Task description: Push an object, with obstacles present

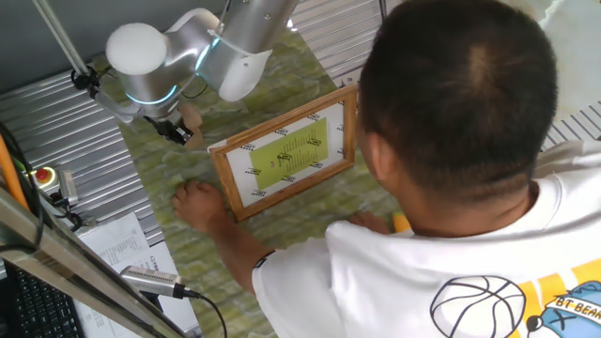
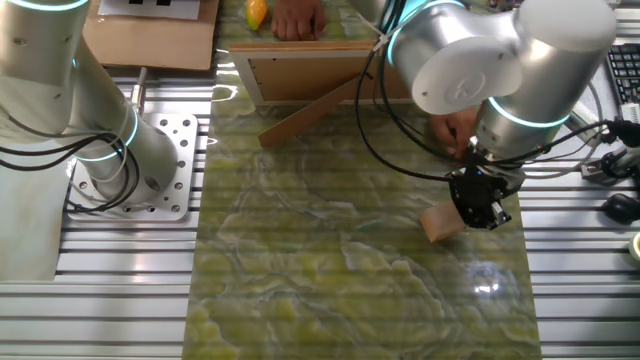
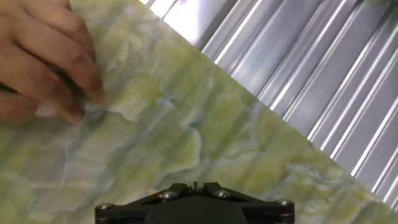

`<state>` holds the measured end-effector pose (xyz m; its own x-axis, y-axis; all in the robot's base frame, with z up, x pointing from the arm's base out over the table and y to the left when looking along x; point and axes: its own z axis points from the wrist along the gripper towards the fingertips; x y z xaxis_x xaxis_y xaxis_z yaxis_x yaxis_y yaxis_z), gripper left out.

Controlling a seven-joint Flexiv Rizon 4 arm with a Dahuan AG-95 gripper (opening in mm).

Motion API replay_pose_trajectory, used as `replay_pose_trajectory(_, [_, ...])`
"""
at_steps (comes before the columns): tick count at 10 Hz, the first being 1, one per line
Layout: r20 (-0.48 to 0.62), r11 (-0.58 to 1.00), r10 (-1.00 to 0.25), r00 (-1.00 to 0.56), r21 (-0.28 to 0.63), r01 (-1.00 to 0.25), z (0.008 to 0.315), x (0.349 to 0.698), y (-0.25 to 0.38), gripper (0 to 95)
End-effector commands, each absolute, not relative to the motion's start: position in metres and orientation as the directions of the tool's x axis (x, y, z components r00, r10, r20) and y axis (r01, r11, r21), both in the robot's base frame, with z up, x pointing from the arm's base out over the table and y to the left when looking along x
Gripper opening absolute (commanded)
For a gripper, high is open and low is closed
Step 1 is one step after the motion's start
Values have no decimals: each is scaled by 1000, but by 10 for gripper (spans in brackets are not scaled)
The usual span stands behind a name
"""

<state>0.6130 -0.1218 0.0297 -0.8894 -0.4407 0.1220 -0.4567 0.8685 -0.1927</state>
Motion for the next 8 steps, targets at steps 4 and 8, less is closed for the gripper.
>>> replay_pose_trajectory(4, [144, 880, -419, -896, -177, -440, 27, 604, -129, 0])
replay_pose_trajectory(8, [153, 907, -379, -913, -135, -399, 30, 601, -133, 0])
